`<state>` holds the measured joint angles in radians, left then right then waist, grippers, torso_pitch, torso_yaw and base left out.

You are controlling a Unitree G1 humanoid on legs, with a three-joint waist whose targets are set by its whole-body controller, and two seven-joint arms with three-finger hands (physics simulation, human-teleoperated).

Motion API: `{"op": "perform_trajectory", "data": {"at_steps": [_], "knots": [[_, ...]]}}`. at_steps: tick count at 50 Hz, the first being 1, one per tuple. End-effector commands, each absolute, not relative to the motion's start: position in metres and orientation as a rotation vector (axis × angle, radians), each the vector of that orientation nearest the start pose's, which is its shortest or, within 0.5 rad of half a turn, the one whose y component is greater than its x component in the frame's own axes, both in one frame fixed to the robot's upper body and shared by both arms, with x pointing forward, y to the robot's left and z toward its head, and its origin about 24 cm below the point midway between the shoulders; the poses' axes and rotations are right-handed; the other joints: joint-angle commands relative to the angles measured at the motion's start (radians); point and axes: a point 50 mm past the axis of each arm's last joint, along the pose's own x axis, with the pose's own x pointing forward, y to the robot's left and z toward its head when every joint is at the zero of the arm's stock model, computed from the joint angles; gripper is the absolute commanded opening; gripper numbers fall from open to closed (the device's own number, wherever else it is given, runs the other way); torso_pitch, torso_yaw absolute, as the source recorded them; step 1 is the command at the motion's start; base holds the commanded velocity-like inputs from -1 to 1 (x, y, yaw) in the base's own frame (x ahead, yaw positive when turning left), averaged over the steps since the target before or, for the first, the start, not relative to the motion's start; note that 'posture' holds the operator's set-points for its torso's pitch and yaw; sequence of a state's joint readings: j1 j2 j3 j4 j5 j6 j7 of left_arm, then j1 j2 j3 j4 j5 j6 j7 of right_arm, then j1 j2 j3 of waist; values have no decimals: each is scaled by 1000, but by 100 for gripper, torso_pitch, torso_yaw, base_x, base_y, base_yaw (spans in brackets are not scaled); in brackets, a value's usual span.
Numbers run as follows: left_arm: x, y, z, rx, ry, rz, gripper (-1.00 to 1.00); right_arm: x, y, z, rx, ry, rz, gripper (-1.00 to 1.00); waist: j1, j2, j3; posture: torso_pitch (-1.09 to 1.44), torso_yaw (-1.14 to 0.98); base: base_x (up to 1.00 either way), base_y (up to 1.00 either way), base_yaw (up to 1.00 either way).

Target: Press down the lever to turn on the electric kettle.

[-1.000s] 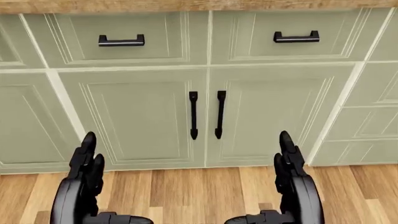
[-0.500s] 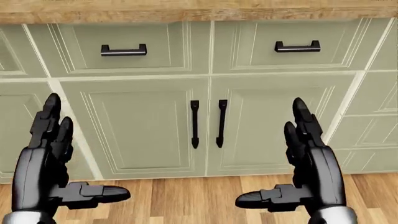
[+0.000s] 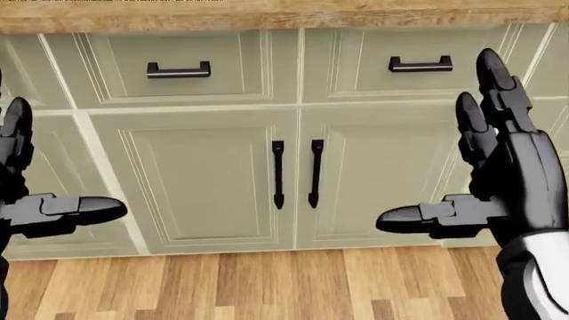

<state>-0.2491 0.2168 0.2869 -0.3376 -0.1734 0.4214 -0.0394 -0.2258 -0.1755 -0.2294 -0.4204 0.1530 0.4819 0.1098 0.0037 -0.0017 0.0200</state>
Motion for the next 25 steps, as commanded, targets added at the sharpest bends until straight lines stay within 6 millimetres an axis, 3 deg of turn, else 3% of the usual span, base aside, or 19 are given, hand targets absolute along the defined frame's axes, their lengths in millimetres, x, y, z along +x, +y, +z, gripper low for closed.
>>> {"op": "perform_trajectory", "data": {"at_steps": [1,12,25], "knots": [[273,223,180,28,-288,121,100,269,-201,182,-39,-275,6,100,0,0,-18,0,0,0,0,0],[267,238,223,26,-375,163,100,270,-208,217,-65,-337,2,100,0,1,-14,0,0,0,0,0],[269,262,248,32,-415,226,100,273,-213,249,-83,-392,5,100,0,7,-10,0,0,0,0,0]]}}
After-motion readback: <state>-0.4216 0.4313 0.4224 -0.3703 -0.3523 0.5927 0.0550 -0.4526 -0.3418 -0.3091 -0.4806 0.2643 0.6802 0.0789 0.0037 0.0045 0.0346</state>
